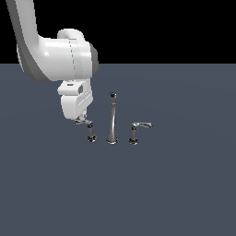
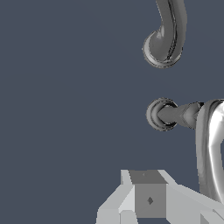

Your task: Turn on the faucet by rotating a designated handle.

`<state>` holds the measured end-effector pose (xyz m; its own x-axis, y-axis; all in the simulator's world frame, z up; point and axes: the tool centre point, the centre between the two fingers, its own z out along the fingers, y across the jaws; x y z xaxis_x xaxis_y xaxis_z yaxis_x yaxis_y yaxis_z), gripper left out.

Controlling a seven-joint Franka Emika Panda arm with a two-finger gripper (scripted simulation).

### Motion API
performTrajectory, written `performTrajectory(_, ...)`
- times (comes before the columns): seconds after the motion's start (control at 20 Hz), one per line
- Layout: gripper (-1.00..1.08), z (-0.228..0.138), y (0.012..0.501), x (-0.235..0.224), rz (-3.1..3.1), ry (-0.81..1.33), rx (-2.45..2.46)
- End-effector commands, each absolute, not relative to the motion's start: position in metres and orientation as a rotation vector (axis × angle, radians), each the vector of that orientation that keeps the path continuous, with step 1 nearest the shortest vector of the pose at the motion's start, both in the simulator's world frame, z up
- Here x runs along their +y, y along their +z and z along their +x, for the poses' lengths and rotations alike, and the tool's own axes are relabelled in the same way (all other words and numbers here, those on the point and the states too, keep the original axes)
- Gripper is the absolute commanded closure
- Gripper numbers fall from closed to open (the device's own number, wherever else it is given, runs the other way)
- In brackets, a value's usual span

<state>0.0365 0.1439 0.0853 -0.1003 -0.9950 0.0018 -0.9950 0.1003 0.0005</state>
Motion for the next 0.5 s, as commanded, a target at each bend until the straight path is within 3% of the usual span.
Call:
performTrajectory(0.0, 1.08, 0.0381, 0.0844, 0.1438, 2.099, 0.001, -2.336)
performTrajectory(0.45, 1.08, 0.0309, 0.0854, 0.1477, 2.103, 0.000, -2.334)
